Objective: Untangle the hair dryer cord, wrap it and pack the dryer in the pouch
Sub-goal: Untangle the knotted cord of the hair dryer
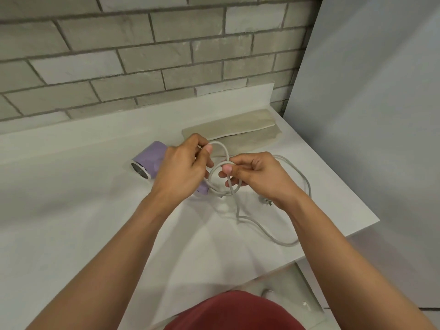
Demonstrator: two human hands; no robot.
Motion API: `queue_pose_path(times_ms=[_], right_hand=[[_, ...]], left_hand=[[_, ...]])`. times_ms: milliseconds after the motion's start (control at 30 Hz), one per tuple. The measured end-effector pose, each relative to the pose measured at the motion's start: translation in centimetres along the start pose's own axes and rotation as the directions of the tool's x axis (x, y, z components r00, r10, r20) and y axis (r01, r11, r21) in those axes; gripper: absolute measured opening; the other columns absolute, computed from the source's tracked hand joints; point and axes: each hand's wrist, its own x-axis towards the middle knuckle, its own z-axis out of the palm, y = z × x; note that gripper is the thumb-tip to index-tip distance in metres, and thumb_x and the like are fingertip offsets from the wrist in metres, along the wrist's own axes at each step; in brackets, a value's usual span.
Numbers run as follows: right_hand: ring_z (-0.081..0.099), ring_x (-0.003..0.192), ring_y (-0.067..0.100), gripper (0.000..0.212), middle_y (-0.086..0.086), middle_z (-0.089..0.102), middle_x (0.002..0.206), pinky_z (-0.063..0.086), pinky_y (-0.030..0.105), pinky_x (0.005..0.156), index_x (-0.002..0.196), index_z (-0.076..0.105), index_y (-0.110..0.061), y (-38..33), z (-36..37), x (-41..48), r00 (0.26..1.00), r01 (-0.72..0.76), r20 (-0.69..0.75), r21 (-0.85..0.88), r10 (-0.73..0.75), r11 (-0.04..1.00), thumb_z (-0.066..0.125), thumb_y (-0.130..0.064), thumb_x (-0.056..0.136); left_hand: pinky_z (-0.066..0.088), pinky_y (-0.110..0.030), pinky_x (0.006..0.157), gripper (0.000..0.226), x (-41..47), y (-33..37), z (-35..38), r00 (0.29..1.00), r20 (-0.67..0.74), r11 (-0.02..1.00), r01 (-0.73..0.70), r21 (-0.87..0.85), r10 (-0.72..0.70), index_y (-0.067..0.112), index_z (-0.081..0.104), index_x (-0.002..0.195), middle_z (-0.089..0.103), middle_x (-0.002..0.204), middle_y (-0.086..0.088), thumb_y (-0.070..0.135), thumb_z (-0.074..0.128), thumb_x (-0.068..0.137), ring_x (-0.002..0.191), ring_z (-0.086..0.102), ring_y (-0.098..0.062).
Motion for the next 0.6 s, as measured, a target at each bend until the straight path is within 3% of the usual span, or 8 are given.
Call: queue_pose_path(times_ms=[67, 167, 233, 300, 400, 467, 533, 600], right_hand=[[0.073, 0.074, 0.012, 0.012, 0.003, 0.082, 0.091, 0.060, 0.025, 0.080, 0.101, 0.081, -0.013, 0.3, -0.1, 0.1, 1.000, 0.003, 0.026, -0.054, -0.002, 0.999, 0.074, -0.022, 0.097], [0.072, 0.073, 0.010, 0.015, 0.004, 0.081, 0.088, 0.061, 0.029, 0.084, 0.102, 0.082, -0.009, 0.2, -0.3, 0.0, 0.998, 0.007, 0.070, -0.093, 0.000, 0.996, 0.075, -0.022, 0.096], [0.072, 0.071, 0.009, 0.015, 0.004, 0.081, 0.087, 0.060, 0.026, 0.081, 0.103, 0.082, -0.009, 0.1, -0.4, 0.1, 0.997, 0.012, 0.080, -0.090, -0.005, 0.996, 0.075, -0.020, 0.096], [0.073, 0.072, 0.011, 0.014, 0.004, 0.081, 0.089, 0.060, 0.026, 0.080, 0.102, 0.082, -0.009, 0.0, -0.4, 0.2, 0.998, 0.022, 0.064, -0.076, -0.017, 0.997, 0.075, -0.020, 0.096], [0.076, 0.078, 0.017, 0.013, 0.005, 0.082, 0.094, 0.058, 0.022, 0.077, 0.101, 0.082, -0.012, -0.2, -0.5, 0.1, 0.999, 0.017, 0.036, -0.002, -0.017, 1.000, 0.073, -0.021, 0.097], [0.076, 0.083, 0.021, 0.013, 0.007, 0.082, 0.097, 0.059, 0.023, 0.080, 0.100, 0.082, -0.014, -0.2, -0.6, -0.2, 0.997, 0.018, 0.071, 0.020, -0.019, 1.000, 0.071, -0.021, 0.099], [0.076, 0.086, 0.023, 0.015, 0.010, 0.081, 0.097, 0.061, 0.029, 0.087, 0.100, 0.081, -0.011, 0.2, -0.7, -0.3, 0.996, 0.019, 0.081, 0.027, -0.021, 0.999, 0.069, -0.021, 0.100], [0.077, 0.088, 0.022, 0.018, 0.009, 0.081, 0.094, 0.061, 0.029, 0.088, 0.101, 0.081, -0.010, 0.6, -0.7, -0.3, 0.998, 0.012, 0.057, 0.024, -0.013, 1.000, 0.069, -0.023, 0.100]], left_hand=[[0.059, -0.044, 0.079, 0.010, 0.3, -0.5, -0.3, 0.998, 0.038, 0.990, -0.056, 0.128, 0.051, 0.032, 0.060, 0.110, 0.074, 0.094, 0.014, 0.032, 0.053, 0.103, 0.084, 0.073, -0.012], [0.052, -0.040, 0.098, 0.047, 0.9, -0.4, -1.2, 0.925, 0.212, 0.871, -0.371, 0.321, 0.316, 0.031, 0.052, 0.144, 0.059, 0.139, 0.006, 0.023, 0.062, 0.099, 0.122, 0.059, -0.020], [0.052, -0.042, 0.095, 0.039, 1.7, 0.2, -1.7, 0.837, 0.339, 0.740, -0.541, 0.400, 0.429, 0.031, 0.060, 0.140, 0.062, 0.138, 0.006, 0.031, 0.058, 0.101, 0.121, 0.060, -0.024], [0.052, -0.040, 0.085, 0.036, 2.5, 0.5, -2.2, 0.810, 0.356, 0.645, -0.587, 0.489, 0.467, 0.030, 0.073, 0.122, 0.073, 0.117, 0.007, 0.043, 0.047, 0.100, 0.104, 0.068, -0.026], [0.048, -0.038, 0.080, 0.042, 2.6, 0.5, -2.2, 0.838, 0.219, 0.616, -0.522, 0.590, 0.500, 0.025, 0.074, 0.102, 0.075, 0.087, 0.004, 0.048, 0.039, 0.101, 0.081, 0.069, -0.028], [0.049, -0.037, 0.073, 0.035, 2.2, 0.4, -2.0, 0.880, 0.038, 0.715, -0.409, 0.567, 0.473, 0.020, 0.072, 0.099, 0.074, 0.078, 0.000, 0.043, 0.046, 0.104, 0.072, 0.068, -0.032], [0.053, -0.038, 0.068, 0.029, 1.8, 0.6, -2.0, 0.935, -0.117, 0.855, -0.248, 0.455, 0.334, 0.020, 0.069, 0.101, 0.075, 0.077, 0.002, 0.042, 0.050, 0.104, 0.073, 0.069, -0.031], [0.055, -0.042, 0.069, 0.025, 1.8, 0.5, -2.0, 0.968, -0.173, 0.934, -0.113, 0.339, 0.180, 0.024, 0.066, 0.100, 0.074, 0.078, 0.007, 0.043, 0.050, 0.104, 0.076, 0.069, -0.026]])
